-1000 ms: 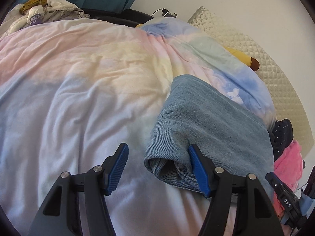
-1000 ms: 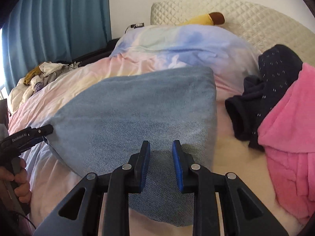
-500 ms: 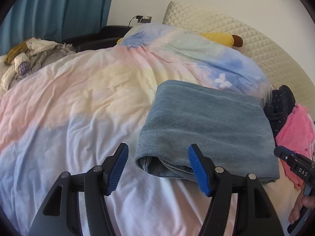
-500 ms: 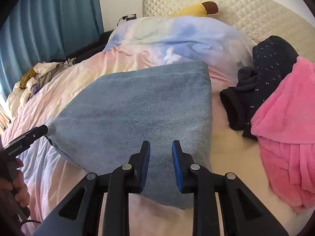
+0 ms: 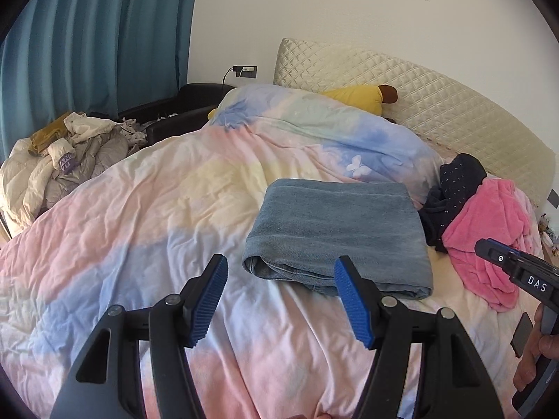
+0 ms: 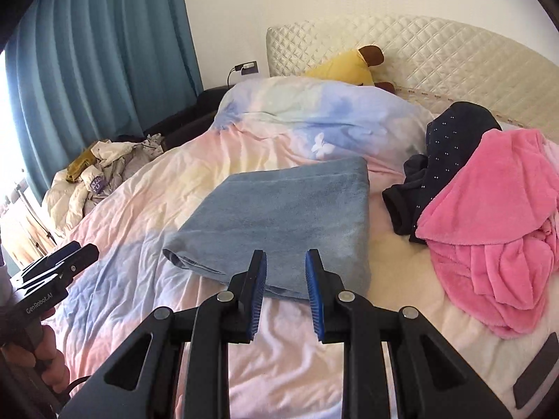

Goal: Fold clothes

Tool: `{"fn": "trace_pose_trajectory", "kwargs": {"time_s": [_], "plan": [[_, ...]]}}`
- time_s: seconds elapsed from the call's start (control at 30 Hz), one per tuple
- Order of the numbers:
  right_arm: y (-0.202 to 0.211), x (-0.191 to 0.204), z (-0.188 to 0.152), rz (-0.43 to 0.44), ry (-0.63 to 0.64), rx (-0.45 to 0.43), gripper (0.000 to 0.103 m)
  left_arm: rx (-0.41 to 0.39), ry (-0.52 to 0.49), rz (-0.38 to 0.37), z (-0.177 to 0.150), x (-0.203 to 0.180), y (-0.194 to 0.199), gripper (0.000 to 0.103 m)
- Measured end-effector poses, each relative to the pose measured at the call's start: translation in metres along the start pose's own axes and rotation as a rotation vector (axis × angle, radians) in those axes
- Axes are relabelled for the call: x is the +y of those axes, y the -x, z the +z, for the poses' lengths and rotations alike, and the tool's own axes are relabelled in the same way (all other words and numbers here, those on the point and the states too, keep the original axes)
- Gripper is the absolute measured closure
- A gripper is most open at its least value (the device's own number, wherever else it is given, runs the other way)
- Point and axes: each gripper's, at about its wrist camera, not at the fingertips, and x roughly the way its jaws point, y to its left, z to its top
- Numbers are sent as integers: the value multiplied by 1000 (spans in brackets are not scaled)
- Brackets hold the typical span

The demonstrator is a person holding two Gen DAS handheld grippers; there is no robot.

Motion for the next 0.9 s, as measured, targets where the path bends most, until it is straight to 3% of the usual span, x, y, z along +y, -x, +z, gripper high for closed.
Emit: {"fn": "trace_pose_trajectory", "kwargs": {"time_s": [0.27, 0.7, 0.9], "plan": [[55, 18, -15, 21, 16, -12, 81, -12, -7, 31, -7, -11, 59, 37], [98, 35, -44, 27, 11, -16, 79, -20, 0, 90, -35, -10, 116, 37], [110, 41, -59, 23, 35, -23, 62, -8, 1, 77, -53, -14, 124, 37]]}}
